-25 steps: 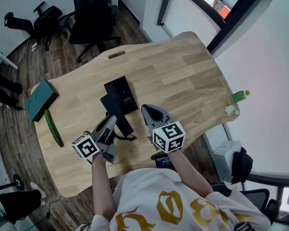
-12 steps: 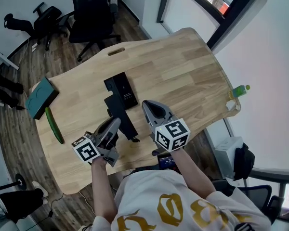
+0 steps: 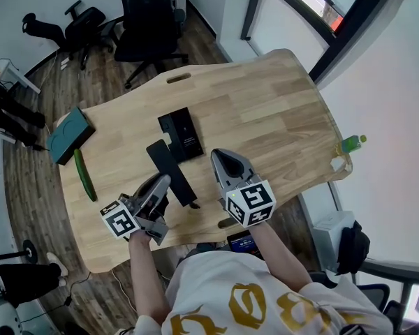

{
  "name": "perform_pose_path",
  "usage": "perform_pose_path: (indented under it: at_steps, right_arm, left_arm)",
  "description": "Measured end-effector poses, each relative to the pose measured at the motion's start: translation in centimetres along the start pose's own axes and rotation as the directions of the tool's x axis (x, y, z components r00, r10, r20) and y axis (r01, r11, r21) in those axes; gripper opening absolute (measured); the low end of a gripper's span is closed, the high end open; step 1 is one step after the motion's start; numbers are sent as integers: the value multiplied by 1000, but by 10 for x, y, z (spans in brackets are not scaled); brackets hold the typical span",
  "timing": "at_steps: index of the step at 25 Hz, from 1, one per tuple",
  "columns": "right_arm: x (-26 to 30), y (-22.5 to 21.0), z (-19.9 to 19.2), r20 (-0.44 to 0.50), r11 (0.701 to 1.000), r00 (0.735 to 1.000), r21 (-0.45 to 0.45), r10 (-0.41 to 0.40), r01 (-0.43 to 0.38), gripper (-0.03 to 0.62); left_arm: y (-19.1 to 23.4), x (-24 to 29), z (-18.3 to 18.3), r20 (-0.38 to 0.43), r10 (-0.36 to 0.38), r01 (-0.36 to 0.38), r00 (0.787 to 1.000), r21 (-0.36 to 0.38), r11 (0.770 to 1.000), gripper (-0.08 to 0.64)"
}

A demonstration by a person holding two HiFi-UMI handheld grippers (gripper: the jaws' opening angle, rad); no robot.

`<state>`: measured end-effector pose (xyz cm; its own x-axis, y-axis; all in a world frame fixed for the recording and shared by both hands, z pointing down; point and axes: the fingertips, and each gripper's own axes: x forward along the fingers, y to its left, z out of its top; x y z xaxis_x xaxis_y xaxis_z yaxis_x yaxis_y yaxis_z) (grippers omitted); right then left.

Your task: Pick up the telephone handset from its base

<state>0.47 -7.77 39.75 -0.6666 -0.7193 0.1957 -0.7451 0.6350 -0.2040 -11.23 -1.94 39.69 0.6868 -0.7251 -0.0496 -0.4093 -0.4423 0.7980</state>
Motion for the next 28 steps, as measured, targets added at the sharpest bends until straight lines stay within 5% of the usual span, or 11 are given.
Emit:
perform_pose_path:
  at_steps: [28]
  right_arm:
    - [-4, 0, -11, -44, 999, 999, -44, 8, -10, 5]
  left_arm:
    - [0, -11, -16, -23, 59, -59, 998, -4, 998, 72]
